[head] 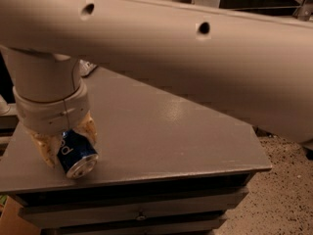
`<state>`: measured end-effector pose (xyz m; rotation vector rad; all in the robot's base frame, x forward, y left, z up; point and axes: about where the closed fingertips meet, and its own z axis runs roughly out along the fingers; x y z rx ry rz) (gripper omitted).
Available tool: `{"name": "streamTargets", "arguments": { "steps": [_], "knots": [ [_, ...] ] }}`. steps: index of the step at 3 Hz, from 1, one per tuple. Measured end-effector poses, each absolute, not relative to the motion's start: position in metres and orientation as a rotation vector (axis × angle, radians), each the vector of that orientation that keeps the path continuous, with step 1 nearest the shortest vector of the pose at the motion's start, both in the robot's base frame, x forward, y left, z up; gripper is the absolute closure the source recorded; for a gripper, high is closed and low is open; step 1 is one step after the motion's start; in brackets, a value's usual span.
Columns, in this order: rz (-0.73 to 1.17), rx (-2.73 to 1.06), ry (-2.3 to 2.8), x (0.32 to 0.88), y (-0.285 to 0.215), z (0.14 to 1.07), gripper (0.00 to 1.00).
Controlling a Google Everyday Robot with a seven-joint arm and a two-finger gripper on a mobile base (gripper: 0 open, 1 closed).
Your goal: Place pepsi can upright
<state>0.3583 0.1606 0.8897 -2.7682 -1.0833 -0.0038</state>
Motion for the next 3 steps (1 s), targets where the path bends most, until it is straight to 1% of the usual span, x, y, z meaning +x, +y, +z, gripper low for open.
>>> {"name": "streamTargets", "arguments": {
  "steps": [1,2,3],
  "knots": [
    [-0.259,-2.763,-1.11,0.369,0.142,0.894,1.0],
    [-0.496,-2.705,-1.214,0.4,0.135,0.912,1.0],
    [-0.621,-2.606,-1.249,0.446,0.137,0.929,1.0]
  ]
}}
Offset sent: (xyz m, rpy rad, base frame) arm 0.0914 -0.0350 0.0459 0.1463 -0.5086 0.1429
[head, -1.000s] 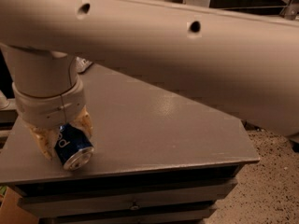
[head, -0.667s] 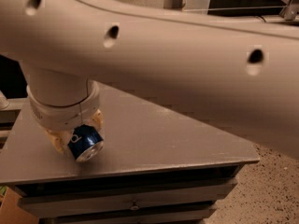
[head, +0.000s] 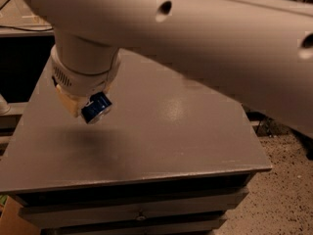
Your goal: Place pepsi can upright
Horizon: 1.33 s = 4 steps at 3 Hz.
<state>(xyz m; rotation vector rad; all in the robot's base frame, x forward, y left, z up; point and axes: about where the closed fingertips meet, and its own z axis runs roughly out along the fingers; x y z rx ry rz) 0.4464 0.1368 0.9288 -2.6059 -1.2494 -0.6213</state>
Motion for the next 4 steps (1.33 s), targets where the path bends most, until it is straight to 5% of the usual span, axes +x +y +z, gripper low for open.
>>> {"name": "streamTargets", "arguments": {
  "steps": [1,4],
  "knots": [
    [-0.648,-2.468,-1.172,0.505,0.132,0.924,1.0],
    [-0.651,-2.322,-1.179,0.51,0.146,0.912,1.0]
  ]
}}
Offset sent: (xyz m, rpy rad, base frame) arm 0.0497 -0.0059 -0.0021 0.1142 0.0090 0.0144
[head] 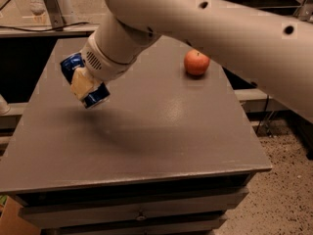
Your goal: Place pepsi can upright
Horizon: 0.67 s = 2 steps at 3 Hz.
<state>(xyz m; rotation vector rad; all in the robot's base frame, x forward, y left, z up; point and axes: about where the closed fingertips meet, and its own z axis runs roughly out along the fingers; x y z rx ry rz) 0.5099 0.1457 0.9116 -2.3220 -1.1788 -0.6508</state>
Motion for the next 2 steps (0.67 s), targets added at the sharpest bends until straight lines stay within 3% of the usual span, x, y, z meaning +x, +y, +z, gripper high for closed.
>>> {"name": "streamTargets", "arguments": {
  "steps": [2],
  "knots": [
    [-0.844,-1.924,-1.073,0.545,0.139,0.941,1.0]
  ]
}}
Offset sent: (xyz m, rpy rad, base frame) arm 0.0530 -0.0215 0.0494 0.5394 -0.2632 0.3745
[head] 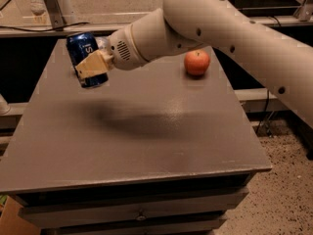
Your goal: Place pepsi can upright
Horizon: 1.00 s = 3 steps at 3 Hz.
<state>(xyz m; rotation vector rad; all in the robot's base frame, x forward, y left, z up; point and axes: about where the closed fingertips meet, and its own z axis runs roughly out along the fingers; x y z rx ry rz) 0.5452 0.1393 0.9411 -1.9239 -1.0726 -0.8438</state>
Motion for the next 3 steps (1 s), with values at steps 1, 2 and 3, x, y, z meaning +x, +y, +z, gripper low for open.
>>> {"name": "streamTargets", "arguments": {
  "steps": [1,2,3],
  "knots": [
    [-0.866,-1.742,-1.168,0.555,0.136,0.945,1.0],
    [-0.861,-1.606,-1.314,0.55,0.123,0.932,1.0],
    [-0.861,-1.579,-1.359,0.546,0.124,0.93,1.0]
  ]
}}
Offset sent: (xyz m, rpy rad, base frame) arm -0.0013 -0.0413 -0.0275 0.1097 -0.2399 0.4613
